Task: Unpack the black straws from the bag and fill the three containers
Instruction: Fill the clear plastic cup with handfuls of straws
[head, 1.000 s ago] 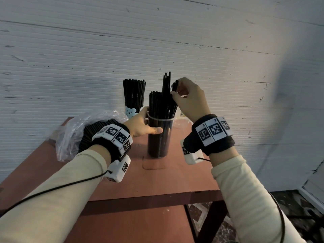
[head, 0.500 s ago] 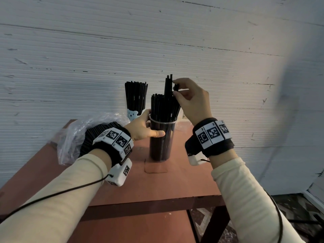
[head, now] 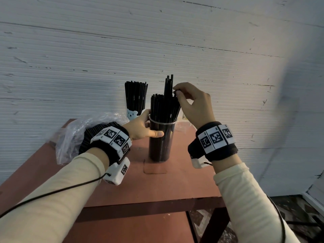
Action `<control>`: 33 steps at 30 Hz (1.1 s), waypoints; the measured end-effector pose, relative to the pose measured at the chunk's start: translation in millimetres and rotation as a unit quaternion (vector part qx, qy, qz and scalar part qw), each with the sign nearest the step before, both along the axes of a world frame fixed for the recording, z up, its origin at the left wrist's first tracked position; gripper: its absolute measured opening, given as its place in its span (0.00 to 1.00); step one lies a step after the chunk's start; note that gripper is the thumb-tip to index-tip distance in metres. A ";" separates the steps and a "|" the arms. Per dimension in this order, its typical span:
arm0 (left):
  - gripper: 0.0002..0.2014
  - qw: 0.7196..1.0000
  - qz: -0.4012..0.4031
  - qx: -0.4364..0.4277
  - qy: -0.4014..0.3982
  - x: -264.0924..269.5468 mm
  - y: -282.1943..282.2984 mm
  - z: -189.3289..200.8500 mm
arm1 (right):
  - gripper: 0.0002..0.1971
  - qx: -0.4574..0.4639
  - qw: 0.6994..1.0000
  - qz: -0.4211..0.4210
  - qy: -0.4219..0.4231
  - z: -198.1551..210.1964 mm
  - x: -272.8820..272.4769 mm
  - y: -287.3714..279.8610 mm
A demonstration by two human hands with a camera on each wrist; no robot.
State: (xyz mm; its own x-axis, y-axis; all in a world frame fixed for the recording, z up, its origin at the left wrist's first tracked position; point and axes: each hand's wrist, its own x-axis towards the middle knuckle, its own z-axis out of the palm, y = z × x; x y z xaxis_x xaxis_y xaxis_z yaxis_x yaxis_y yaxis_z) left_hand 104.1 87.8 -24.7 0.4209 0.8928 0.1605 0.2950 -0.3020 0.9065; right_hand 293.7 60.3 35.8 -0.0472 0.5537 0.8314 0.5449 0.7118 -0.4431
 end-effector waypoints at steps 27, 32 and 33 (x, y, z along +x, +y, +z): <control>0.43 0.998 -0.067 -0.024 -0.001 -14.9 12.9 -1.1 | 0.07 0.030 0.996 0.053 0.063 -14.6 -4.1 5.1; 0.45 0.998 -0.064 -0.022 0.000 -14.6 11.7 0.3 | 0.07 0.045 0.998 0.034 0.038 -16.8 -4.9 4.4; 0.46 0.998 -0.064 -0.023 0.001 -14.6 11.4 0.3 | 0.07 0.046 0.998 0.031 0.030 -17.3 -5.2 4.7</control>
State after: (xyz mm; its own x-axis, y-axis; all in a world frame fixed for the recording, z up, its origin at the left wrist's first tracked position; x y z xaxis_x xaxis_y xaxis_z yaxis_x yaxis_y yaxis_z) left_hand 89.5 99.3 -24.4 0.5326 0.8379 0.1194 0.2575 -0.2948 0.9202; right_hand 288.4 65.0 18.5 -0.0287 0.4729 0.8806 0.4727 0.7827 -0.4049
